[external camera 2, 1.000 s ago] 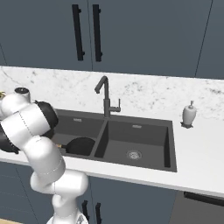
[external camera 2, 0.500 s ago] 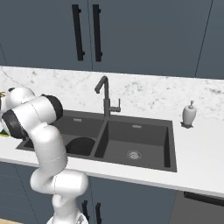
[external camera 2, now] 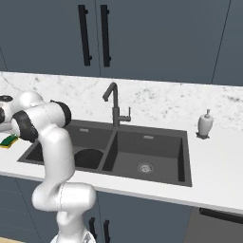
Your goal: Pick the pan and sponge and place them into the sink. Then turn on the water.
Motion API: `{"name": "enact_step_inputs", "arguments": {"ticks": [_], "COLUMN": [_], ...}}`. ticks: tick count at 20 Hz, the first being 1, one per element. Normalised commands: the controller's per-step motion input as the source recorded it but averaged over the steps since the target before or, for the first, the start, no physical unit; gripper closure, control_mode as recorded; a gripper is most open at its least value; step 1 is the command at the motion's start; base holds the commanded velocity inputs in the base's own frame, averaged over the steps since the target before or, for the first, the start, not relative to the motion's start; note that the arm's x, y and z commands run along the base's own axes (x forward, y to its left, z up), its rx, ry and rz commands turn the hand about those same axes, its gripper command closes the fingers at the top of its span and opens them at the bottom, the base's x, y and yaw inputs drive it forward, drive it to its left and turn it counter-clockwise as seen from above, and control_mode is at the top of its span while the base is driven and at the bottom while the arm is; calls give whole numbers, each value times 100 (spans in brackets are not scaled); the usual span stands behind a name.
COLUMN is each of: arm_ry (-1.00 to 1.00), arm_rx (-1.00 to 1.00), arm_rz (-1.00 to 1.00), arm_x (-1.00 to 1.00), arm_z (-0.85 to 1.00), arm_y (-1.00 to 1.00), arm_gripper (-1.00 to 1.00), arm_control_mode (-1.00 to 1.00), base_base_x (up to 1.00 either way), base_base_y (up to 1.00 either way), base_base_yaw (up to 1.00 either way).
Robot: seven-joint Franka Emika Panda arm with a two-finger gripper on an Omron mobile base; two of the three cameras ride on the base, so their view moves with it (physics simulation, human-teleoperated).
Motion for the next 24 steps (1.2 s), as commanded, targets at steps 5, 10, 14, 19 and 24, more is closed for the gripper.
{"name": "enact_step_inputs", "arguments": {"ticks": [5,10,14,19,24], "arm_ry": [0,0,0,0,0], "arm_rx": [-11,-11,-1,-3,-5], "arm_rz": [-2,-3,-4,-5,-8], "arm_x": [0,0,1,5,20], "arm_z": [-31,-38,-20,-24,-23], "arm_y": [6,0,3,0,4], "arm_gripper": [-100,-100,-100,-100,-100], "arm_control_mode": [-100,-100,-100,-100,-100], "base_base_x": [0,0,0,0,0], "base_base_y": [0,0,0,0,0], "base_base_yaw": [0,0,0,0,0]}}
